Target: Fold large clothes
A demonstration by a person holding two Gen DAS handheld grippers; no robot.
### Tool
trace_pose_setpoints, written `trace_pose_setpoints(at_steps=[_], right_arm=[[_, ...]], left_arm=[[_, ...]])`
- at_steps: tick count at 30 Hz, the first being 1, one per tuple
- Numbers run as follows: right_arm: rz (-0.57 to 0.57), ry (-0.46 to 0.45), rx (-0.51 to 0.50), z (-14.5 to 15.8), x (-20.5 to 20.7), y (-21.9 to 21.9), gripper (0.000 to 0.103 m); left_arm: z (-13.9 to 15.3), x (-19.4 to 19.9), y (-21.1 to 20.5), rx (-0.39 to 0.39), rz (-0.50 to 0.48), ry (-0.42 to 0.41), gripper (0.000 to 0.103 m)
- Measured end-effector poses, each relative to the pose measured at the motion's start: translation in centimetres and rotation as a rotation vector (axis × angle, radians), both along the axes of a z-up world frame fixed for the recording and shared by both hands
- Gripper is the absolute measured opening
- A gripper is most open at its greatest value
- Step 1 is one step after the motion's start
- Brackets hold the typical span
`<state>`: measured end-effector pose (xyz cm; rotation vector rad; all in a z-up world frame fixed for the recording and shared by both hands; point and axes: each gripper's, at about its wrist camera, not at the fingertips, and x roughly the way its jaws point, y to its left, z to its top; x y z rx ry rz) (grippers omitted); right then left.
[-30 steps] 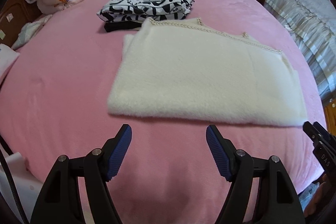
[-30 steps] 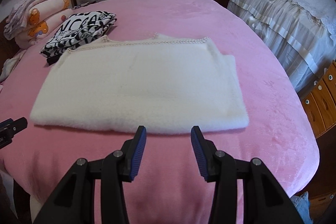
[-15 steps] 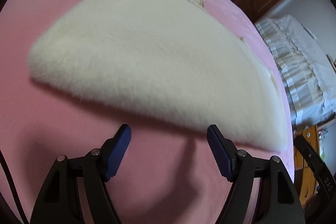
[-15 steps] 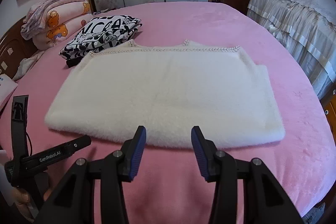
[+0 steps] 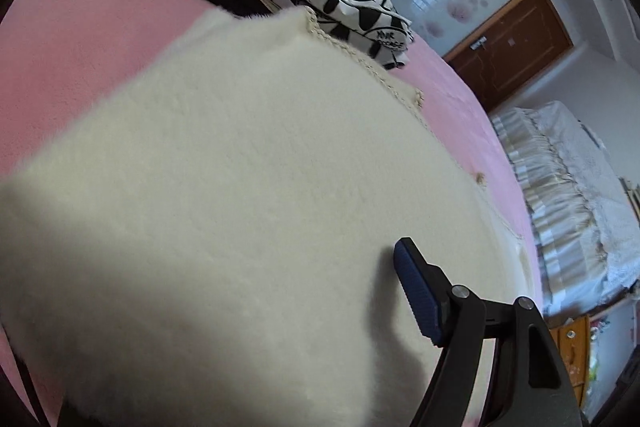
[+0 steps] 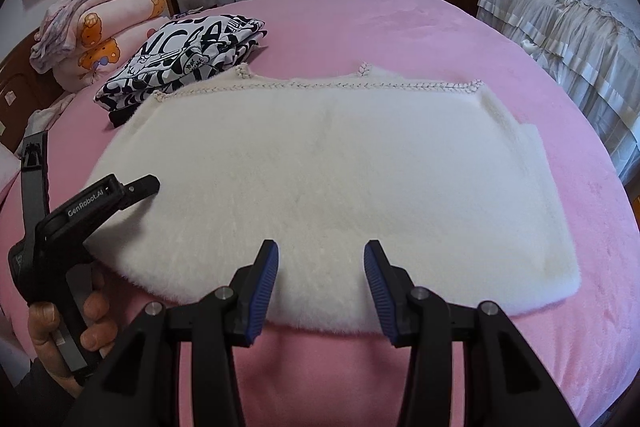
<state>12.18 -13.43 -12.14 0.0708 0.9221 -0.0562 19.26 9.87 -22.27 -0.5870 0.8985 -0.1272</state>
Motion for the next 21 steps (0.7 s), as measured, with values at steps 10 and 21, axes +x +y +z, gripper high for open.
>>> trace_pose_setpoints(at_steps=[10, 21], right_arm=[[0.074, -0.031, -0.156, -1.5, 5.2, 2.8, 0.022], [0.109, 0.037, 0.079, -3.6, 5.8, -0.6, 0.021]], left_arm=[[5.2, -0.9, -2.0, 0.253, -0.007, -0.085, 0.027], [14.1, -3.1, -12.6, 0.586, -0.137, -0.302, 0.024]])
